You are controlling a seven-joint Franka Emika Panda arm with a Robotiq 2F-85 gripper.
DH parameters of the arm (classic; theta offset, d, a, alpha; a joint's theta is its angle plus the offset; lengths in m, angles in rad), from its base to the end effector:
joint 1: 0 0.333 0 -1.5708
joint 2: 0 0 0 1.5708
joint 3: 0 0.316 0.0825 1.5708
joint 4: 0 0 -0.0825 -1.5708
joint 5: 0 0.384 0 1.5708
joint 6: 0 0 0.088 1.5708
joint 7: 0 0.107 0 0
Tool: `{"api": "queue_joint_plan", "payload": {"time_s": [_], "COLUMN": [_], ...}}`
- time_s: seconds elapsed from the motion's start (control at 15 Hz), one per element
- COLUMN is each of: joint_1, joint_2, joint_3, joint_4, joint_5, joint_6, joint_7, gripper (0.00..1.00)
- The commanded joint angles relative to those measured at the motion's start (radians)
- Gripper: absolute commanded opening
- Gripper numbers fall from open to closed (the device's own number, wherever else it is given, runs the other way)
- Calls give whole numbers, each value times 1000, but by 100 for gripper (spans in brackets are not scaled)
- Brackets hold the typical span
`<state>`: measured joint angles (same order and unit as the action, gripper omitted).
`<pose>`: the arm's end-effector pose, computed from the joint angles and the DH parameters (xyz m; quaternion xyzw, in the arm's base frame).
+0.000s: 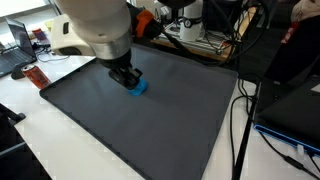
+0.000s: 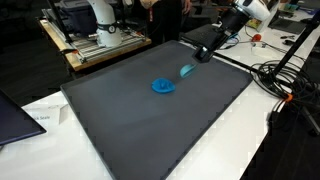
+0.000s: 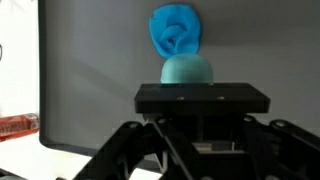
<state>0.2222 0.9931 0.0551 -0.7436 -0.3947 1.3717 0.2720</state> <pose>0.7357 0.1412 0.3307 0.9686 -0.0088 -0.1266 0.2138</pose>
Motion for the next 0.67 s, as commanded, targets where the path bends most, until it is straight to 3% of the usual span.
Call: {"api": "queue_joint_plan", "payload": {"time_s": [0.0,0.4,0.47,0.6], "joint_1": [-55,-137,-100,-121], "joint_2": [-77,-129,-66,-79], "joint_3": [41,86,60,71], "joint_4": [-97,-169,-82,-101], "joint_5": [46,63,29,34], "joint_6": [27,91,55,69], "joint_7": [-68,-199,-157,-181], "gripper": [23,23,48,48]}}
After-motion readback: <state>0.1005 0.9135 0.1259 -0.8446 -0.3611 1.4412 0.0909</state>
